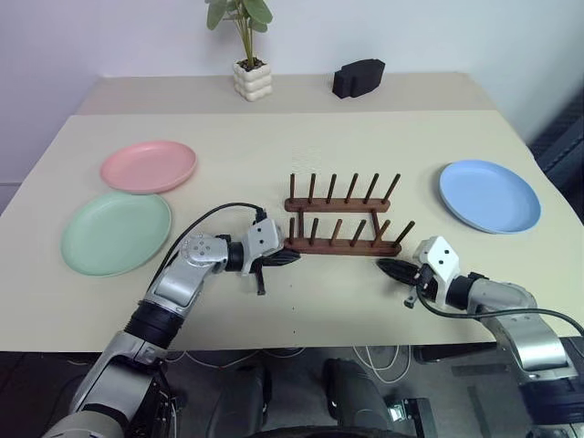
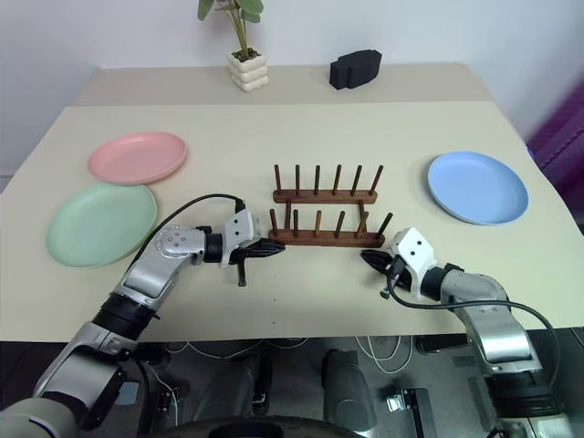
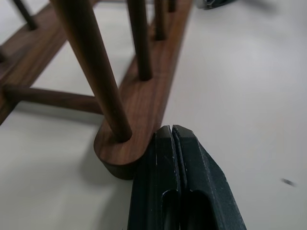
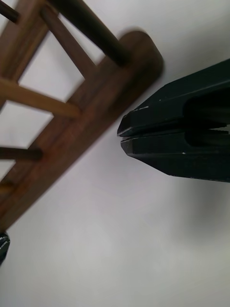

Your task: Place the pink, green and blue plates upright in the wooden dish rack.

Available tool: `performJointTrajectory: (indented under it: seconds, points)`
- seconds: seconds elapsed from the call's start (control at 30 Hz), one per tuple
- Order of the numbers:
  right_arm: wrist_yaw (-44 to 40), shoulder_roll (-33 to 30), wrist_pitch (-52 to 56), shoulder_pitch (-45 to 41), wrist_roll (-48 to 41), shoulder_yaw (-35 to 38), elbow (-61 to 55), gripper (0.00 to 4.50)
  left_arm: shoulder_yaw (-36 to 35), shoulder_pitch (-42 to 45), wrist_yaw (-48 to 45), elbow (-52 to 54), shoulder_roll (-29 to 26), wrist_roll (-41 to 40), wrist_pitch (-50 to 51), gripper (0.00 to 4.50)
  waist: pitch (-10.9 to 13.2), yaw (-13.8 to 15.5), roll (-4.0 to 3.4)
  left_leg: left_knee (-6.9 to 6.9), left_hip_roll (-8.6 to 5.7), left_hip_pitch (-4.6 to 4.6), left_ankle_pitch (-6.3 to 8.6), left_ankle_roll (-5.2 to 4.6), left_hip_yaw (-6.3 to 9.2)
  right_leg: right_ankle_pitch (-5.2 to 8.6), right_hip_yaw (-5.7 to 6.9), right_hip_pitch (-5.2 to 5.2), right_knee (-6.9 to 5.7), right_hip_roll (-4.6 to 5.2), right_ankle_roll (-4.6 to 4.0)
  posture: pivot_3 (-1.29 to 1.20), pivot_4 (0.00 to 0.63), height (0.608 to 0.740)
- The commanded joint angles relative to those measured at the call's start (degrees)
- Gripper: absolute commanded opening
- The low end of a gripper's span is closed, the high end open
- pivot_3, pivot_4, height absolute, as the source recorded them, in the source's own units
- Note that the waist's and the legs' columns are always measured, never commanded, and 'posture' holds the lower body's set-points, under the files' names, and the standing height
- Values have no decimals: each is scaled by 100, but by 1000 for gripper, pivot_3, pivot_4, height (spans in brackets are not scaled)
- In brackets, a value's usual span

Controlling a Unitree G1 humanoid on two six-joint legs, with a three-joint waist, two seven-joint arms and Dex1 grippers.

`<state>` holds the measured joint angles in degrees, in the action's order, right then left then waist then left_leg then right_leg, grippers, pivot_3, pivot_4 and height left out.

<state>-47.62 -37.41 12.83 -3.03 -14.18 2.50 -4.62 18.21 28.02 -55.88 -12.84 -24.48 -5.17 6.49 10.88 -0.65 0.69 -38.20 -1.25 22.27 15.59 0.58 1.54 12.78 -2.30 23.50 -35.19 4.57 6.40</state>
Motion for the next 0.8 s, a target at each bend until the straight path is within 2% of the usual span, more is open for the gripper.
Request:
performJointTrajectory:
  seconds: [0.03, 0.4, 0.8]
  points:
    - [96, 34, -165, -223, 102, 31, 88, 41, -144, 88, 269, -229, 16, 190, -70, 0, 0, 2, 0, 0, 0, 0, 0, 0, 0, -2, 0, 0, -1, 0, 3, 0, 150, 733]
    - [353, 171, -395, -890, 452, -95, 660, 41, -268, 508, 811, -1120, 288, 403, -558, 0, 0, -2, 0, 0, -4, 0, 0, 0, 0, -11, 1, 0, -1, 0, 19, 0, 150, 733]
    - [435, 183, -447, -1127, 593, -119, 974, 41, -267, 344, 782, -892, 392, 379, -577, 0, 0, -3, -1, 0, -4, 0, 0, 0, 0, -12, 1, 0, -1, 0, 20, 0, 150, 733]
